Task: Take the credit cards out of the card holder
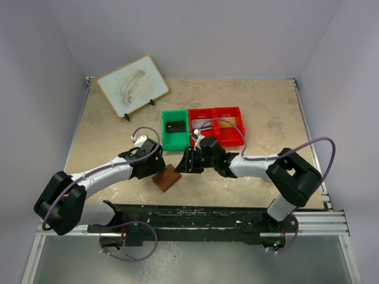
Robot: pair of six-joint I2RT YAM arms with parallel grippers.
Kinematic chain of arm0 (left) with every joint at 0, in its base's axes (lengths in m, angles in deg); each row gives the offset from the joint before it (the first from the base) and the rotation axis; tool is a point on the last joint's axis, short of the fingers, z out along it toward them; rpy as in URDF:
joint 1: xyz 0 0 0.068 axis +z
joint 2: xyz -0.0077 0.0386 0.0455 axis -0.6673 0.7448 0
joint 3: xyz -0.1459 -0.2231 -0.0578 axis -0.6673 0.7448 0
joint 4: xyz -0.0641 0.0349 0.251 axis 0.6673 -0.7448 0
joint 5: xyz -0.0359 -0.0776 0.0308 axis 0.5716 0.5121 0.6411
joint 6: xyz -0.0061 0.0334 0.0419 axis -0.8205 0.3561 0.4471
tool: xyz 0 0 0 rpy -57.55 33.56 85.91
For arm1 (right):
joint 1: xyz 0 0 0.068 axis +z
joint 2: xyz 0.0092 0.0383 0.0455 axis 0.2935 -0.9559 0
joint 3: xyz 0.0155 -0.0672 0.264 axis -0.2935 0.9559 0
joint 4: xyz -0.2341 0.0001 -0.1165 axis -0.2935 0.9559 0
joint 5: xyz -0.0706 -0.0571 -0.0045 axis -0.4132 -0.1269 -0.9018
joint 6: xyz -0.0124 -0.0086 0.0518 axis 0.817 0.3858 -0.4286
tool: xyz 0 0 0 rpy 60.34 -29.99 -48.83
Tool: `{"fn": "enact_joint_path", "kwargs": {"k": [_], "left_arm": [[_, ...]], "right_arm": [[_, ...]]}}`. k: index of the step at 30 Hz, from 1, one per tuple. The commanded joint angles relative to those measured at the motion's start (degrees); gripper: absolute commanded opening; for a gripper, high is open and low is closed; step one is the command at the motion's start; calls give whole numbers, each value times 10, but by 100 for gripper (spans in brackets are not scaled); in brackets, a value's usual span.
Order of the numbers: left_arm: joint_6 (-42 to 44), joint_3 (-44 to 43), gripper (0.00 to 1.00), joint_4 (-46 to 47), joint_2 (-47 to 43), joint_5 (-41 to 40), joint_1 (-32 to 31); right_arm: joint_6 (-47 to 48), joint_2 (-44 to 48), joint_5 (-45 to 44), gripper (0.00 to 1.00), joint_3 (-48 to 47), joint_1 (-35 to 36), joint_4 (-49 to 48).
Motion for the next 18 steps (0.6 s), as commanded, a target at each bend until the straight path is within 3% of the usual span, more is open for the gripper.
{"fn": "enact_joint_path", "kwargs": {"k": [1, 11, 18], "left_arm": [[-13, 32, 72, 25, -35, 20, 3], [-12, 59, 72, 34, -68, 38, 24], [-1, 58, 72, 46, -71, 80, 25]], "right_arm": [[-13, -21, 16, 49, -37, 17, 31], [-26, 4, -25, 52, -43, 27, 97], [-26, -32, 1, 54, -60, 34, 92]]}}
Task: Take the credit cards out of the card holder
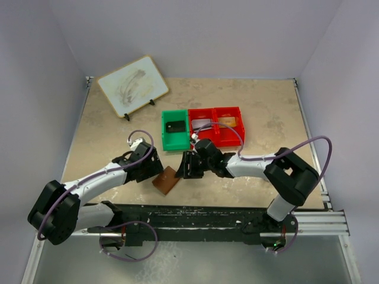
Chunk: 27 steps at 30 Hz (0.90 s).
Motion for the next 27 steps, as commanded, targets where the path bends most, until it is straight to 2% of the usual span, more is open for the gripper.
{"fn": "enact_joint_path", "kwargs": {"k": [1, 7, 14, 18, 21, 23, 27], "left_arm": [[12, 1, 72, 29, -15, 44, 3], [13, 27, 71, 47, -23, 76, 3], [-20, 78, 71, 118, -52, 138, 2], [-43, 98, 70, 166, -73, 187, 2], [-44, 101, 69, 151, -100, 207, 2], [-40, 102, 68, 142, -118, 211, 3], [-40, 104, 64, 161, -125, 237, 3]], "right_arm": [[-2, -15, 14, 54, -36, 10, 6], [-9, -65, 49, 52, -45, 11, -2], [-46, -44, 81, 48, -5, 4, -30], [-67, -34, 40, 47, -13, 4, -31], [-78, -7, -54, 45, -14, 4, 0], [-78, -5, -57, 44, -15, 4, -5], [-97, -56, -28, 42, -12, 11, -83]]}}
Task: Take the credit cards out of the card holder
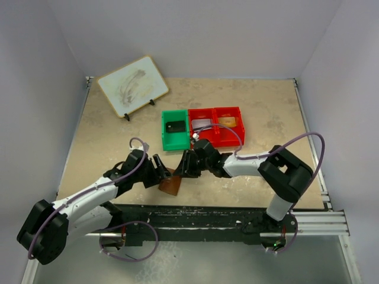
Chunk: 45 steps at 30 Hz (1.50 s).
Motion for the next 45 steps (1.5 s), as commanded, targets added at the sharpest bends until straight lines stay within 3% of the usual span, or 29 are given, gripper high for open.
{"fn": "enact_joint_path", "kwargs": {"k": [1, 14, 18, 21, 28, 32, 37, 42, 45], "left_arm": [[-7, 3, 64, 44, -8, 53, 1], [-45, 50, 57, 102, -23, 76, 1], [-60, 62, 49, 123, -22, 80, 1], [-69, 53, 37, 127, -39, 77, 1], [2, -35, 21, 4, -43, 40, 1], [66, -115, 19, -80, 2, 12, 1], [151, -252, 15, -227, 99, -40, -3], [169, -296, 15, -241, 148, -76, -22], [168, -334, 14, -273, 180, -144, -55]], "right_arm": [[-37, -42, 9, 41, 2, 8, -80], [-77, -52, -25, 41, 16, 31, -93], [-74, -58, -11, 41, 12, 31, -107], [-79, -56, -2, 40, 12, 35, -123], [-66, -41, -1, 42, -3, 36, -121], [-66, -10, -18, 46, -9, 38, -88], [-72, 53, -106, 51, 10, 33, -12], [-90, 139, -196, 56, 56, 32, 87], [-124, 220, -236, 58, 101, 32, 120]]}}
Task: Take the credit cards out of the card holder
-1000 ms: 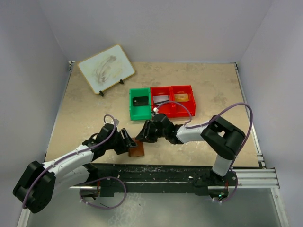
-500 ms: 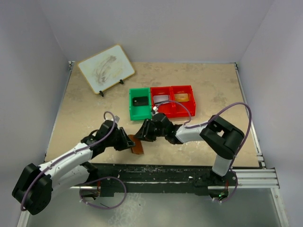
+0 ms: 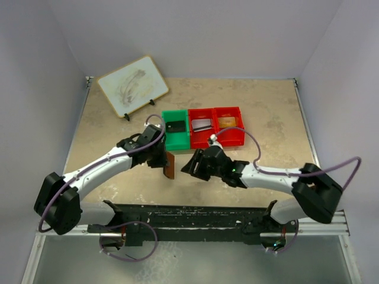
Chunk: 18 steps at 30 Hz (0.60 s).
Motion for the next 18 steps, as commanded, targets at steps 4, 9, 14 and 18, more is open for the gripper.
{"fn": "enact_joint_path", "kwargs": {"k": [4, 9, 14, 18], "left_arm": [[-5, -92, 15, -59, 66, -192, -107], [-36, -160, 15, -116, 163, -324, -215], [-40, -255, 17, -171, 260, -387, -299], [-37, -290, 29, -167, 306, -378, -336]], "right_arm": [[-52, 179, -136, 60, 90, 1, 130], [-62, 265, -214, 67, 107, -2, 202], [-67, 312, -255, 72, 124, -7, 252], [-62, 332, -257, 75, 136, -18, 268]]}}
